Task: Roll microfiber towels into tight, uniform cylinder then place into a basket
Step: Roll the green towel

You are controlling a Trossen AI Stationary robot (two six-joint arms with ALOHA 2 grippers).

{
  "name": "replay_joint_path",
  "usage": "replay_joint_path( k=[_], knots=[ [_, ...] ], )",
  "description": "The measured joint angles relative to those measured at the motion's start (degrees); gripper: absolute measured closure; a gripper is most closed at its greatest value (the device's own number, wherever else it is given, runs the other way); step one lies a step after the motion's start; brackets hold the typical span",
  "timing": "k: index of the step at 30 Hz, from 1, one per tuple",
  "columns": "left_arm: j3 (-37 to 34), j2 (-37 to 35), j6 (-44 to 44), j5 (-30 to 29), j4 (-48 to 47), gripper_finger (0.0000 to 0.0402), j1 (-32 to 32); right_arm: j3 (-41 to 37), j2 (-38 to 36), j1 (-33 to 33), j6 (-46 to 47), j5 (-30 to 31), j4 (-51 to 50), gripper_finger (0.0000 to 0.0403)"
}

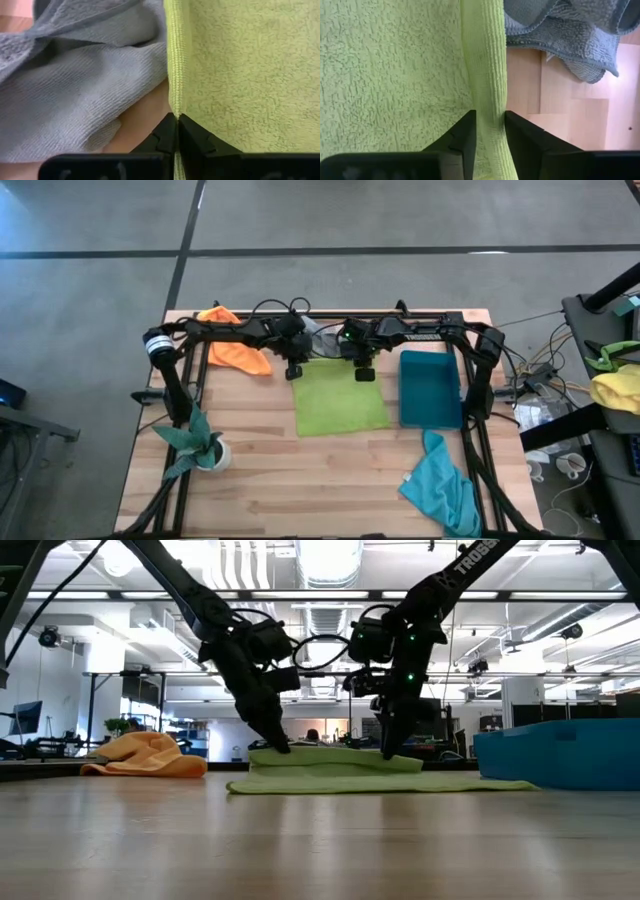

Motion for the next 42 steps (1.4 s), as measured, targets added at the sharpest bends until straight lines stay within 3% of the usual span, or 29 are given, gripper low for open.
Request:
replay_joint_path(
  k=[8,11,16,22,31,42],
  knots=[
    [0.00,0.00,-0.40,-1.31,-0.02,0.0401,-0.67,-0.39,0.39,-2.37,-4.18,-1.81,-0.02,0.0286],
    [0.00,-0.11,-0.44,-1.43,-0.12,0.0401,-0.89,-0.47,1.55,-2.84,-5.06,-1.65,0.07,0.0309],
    [-0.02,-0.42,-0.44,-2.61,-1.97,0.0401,-1.31,-0.38,2.60,-2.71,-5.94,1.77,0.11,0.0383],
    [-0.33,-0.69,-1.68,-3.65,-4.34,0.0402,-3.40,-0.89,1.44,-0.36,-3.93,3.28,-3.47,0.0393],
    [-0.67,-0.96,-2.99,-18.64,-2.48,0.0401,-7.04,-2.14,1.05,1.04,-1.56,12.68,2.26,0.0394],
    [-1.32,-1.01,2.93,-25.72,-1.91,0.0401,-13.44,-9.94,0.09,6.15,-1.34,18.50,9.10,0.0394]
  ],
)
